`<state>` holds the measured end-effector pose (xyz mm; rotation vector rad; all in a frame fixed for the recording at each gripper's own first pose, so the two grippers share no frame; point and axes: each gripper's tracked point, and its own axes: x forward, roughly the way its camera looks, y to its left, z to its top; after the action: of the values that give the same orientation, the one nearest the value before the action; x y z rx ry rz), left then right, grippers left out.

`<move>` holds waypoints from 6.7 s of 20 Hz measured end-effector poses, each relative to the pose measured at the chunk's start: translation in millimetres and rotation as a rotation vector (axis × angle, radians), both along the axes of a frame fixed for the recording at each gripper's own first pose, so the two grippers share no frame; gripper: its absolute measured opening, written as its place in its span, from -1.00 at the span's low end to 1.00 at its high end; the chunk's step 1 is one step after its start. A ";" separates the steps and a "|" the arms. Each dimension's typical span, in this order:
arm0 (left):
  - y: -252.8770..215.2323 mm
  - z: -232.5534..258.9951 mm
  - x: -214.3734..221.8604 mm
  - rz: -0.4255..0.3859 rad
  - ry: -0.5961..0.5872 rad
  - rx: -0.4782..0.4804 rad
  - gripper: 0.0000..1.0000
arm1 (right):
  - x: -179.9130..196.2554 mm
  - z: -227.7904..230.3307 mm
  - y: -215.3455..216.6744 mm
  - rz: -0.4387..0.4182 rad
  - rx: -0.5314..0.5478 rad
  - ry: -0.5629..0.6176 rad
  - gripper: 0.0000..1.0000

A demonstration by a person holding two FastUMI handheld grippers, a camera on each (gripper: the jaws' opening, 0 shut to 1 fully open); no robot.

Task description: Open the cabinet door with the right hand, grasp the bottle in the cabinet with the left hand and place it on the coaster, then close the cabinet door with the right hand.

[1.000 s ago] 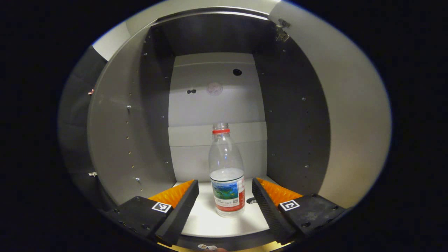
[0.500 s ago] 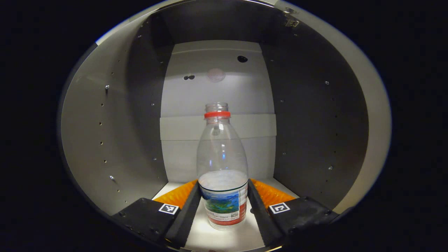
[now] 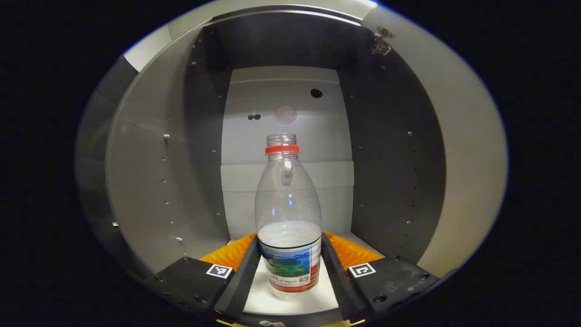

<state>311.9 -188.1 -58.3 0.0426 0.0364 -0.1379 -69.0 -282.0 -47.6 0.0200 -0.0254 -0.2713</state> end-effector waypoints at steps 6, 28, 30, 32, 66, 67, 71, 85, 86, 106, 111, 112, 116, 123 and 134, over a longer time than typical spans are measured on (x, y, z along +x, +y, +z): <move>45.4 23.7 -67.6 0.005 -0.038 -0.003 0.56 | -0.9 5.3 3.7 0.017 0.028 -0.025 0.96; 168.9 -122.2 -263.2 -0.026 0.005 -0.010 0.56 | -2.6 22.9 39.4 -0.007 0.001 -0.053 0.97; 168.6 -154.6 -275.4 -0.046 0.031 -0.018 0.57 | -4.3 22.5 40.1 -0.011 0.004 -0.049 0.97; 170.7 -182.6 -288.3 -0.058 0.054 -0.028 0.57 | -3.8 22.0 41.9 -0.009 0.005 -0.044 0.97; 169.1 -329.1 -315.0 -0.075 0.158 -0.034 0.89 | -7.1 12.0 14.1 -0.077 0.081 0.048 0.95; 170.0 -324.0 -318.2 -0.069 0.174 -0.046 0.89 | -4.8 13.8 14.8 -0.071 0.078 0.046 0.95; 180.0 -278.0 -335.7 -0.009 0.196 -0.087 0.89 | -0.4 17.9 18.4 -0.045 0.011 0.045 0.95; 200.7 -20.9 -320.2 0.144 0.076 -0.057 0.84 | 21.3 37.8 40.9 0.036 -0.017 0.003 0.95; 200.7 -7.7 -319.4 0.143 0.064 -0.057 0.84 | 20.7 37.5 44.8 0.044 -0.029 0.007 0.94; 168.8 30.3 -303.4 0.027 0.015 -0.018 0.89 | 21.2 31.2 101.8 0.102 0.087 0.019 0.90; 177.0 31.3 -304.7 0.040 0.006 -0.005 0.89 | 24.9 28.3 137.9 0.142 0.113 0.024 0.90; 177.6 31.4 -305.0 0.041 0.006 -0.006 0.89 | 26.6 27.6 146.1 0.157 0.121 0.025 0.90; 182.9 30.8 -306.3 0.053 0.004 -0.010 0.88 | 34.0 26.4 176.4 0.210 0.143 0.038 0.90; 192.7 33.2 -304.3 0.071 -0.002 -0.004 0.89 | 52.5 24.3 236.9 0.302 0.138 0.052 0.90; 203.8 39.1 -310.4 0.088 -0.017 0.005 0.88 | 55.3 20.7 320.3 0.520 0.146 0.066 0.95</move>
<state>1.5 15.7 -19.2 0.0474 0.0214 -0.0497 -13.7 38.3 -26.9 0.1604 0.0653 0.2469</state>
